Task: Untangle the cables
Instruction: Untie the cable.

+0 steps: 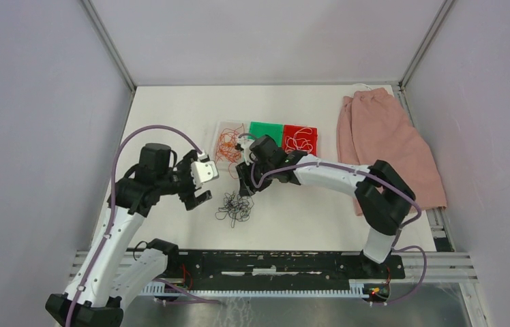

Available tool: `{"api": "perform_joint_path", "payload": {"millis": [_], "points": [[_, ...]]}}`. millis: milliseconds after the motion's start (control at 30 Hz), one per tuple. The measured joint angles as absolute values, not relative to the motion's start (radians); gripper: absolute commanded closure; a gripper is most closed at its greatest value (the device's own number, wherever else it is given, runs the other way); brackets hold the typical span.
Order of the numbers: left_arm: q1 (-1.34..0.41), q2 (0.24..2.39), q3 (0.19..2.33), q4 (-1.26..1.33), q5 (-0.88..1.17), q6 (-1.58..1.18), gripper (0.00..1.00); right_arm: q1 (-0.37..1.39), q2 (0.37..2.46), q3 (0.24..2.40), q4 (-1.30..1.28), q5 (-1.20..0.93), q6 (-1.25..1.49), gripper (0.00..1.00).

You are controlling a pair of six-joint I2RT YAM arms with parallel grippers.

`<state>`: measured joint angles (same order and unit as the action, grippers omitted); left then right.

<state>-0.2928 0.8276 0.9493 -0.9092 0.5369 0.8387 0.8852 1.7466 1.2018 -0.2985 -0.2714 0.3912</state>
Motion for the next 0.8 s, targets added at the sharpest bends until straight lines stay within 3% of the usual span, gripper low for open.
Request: {"api": "perform_joint_path", "payload": {"millis": [200,433,533,633,800], "points": [[-0.293,0.786,0.875,-0.912,0.568,0.855,0.13,0.883,1.871,1.219,-0.255,-0.324,0.386,0.54],[-0.293,0.75,0.869,-0.909,0.598,0.855,0.16,0.881,1.9,1.221,-0.202,-0.376,0.376,0.66],[-0.293,0.742,0.866,-0.908,0.611,0.855,0.16,0.877,1.908,1.223,-0.177,-0.393,0.369,0.78],[-0.293,0.729,0.856,-0.908,0.615,0.855,0.17,0.871,1.914,1.225,-0.165,-0.405,0.365,0.99],[-0.292,0.709,0.844,-0.897,0.639,0.852,0.19,0.861,1.91,1.225,-0.157,-0.425,0.362,1.0]]}}
